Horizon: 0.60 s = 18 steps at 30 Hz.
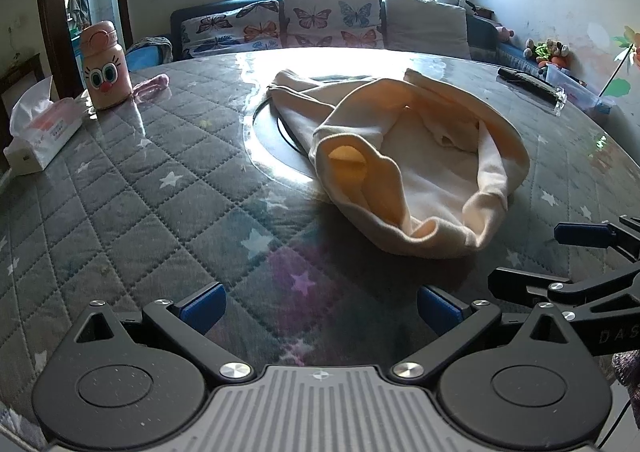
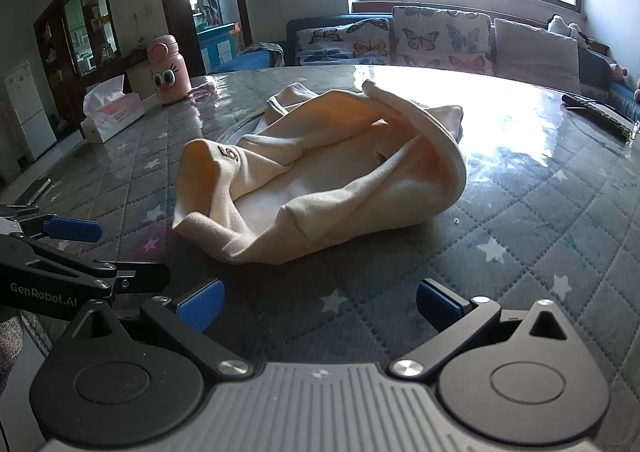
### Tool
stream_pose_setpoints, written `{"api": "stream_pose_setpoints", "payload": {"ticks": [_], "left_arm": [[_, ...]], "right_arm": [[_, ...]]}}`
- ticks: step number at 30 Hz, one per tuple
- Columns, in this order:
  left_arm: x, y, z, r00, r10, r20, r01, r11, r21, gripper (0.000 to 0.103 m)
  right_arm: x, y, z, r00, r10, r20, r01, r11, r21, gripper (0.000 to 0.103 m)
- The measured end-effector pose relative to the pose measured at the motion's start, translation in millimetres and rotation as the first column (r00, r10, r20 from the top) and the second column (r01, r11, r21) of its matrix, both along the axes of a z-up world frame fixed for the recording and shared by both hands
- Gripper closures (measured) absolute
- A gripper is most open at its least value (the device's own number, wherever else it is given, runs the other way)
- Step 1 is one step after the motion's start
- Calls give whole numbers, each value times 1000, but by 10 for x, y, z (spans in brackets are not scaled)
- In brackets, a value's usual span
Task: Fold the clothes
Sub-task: 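Move both grippers toward the crumpled cream sweatshirt, then grasp the sweatshirt hem edges with both grippers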
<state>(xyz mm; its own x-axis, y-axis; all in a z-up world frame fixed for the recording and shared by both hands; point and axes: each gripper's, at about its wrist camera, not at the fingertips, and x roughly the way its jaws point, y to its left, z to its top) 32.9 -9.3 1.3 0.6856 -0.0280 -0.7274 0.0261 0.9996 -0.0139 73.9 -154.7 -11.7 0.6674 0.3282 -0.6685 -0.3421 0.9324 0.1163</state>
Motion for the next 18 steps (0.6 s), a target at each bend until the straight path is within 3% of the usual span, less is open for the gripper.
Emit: {"api": "stream_pose_setpoints", "payload": {"ticks": [18], "left_arm": [[311,87,195,1000,-1,-8,1,1000,12,0]], "right_arm": [[317,67,175,1000,20,-7,-20,1000,-2,0]]}}
